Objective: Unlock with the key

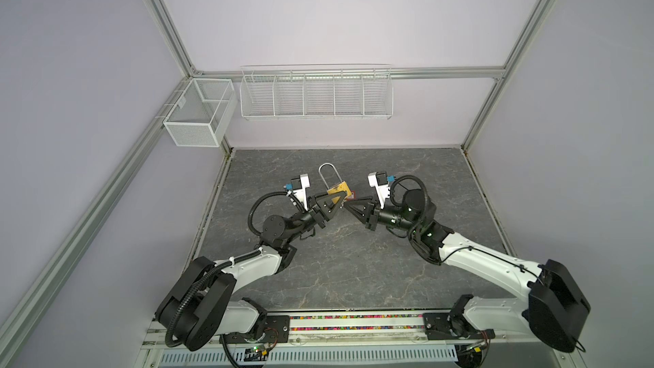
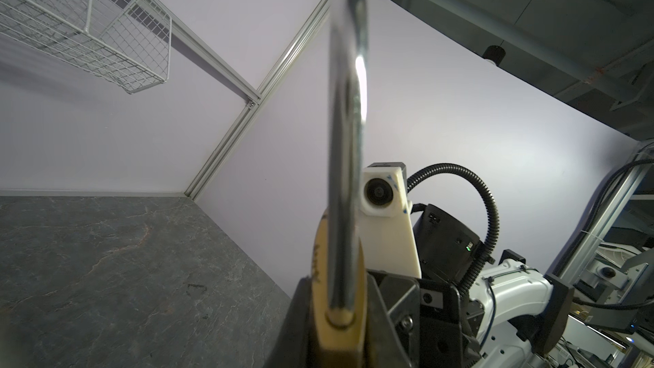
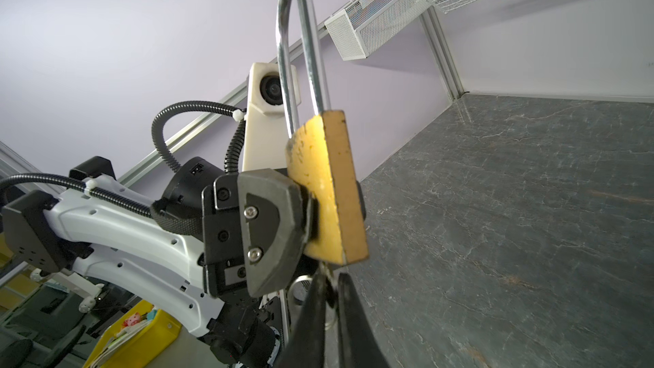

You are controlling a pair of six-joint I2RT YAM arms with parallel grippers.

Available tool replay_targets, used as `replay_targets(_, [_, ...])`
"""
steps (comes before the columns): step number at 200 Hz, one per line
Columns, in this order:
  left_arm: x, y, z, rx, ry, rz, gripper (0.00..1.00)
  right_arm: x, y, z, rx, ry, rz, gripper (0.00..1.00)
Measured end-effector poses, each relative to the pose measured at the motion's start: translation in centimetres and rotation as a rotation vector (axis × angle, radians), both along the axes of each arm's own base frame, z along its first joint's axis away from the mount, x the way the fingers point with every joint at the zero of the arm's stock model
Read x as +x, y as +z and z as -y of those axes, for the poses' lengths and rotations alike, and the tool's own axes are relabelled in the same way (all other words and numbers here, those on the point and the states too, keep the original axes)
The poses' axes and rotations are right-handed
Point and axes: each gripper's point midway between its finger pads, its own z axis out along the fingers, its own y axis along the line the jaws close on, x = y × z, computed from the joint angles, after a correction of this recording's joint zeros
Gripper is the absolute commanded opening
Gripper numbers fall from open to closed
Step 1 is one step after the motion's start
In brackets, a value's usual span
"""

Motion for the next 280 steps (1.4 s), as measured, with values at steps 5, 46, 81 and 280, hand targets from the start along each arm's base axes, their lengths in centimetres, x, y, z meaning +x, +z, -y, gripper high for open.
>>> replay_targets(5, [-0.1, -0.1, 0.1, 0.005, -0.009, 0.0, 0.0, 0.1, -0.1, 0.0, -0.009, -0.006, 0.007, 0.36])
replay_targets(46, [-0.1, -0.5, 0.4, 0.014, -0.013, -0.018, 0.0, 0.6, -1.2, 1.6, -0.134, -0.125, 0.036, 0.54])
replay_targets(81, [1.3, -1.7, 0.3, 0.036, 0.042, -0.085, 0.0, 1.1, -1.4, 4.3, -0.247, -0.286, 0.099, 0.58])
replay_targets(280, [1.7, -6.9, -0.5, 0.172, 0.286, -0.701, 0.0, -1.0, -4.2, -0.2, -0.576, -0.393, 0.597, 0.48])
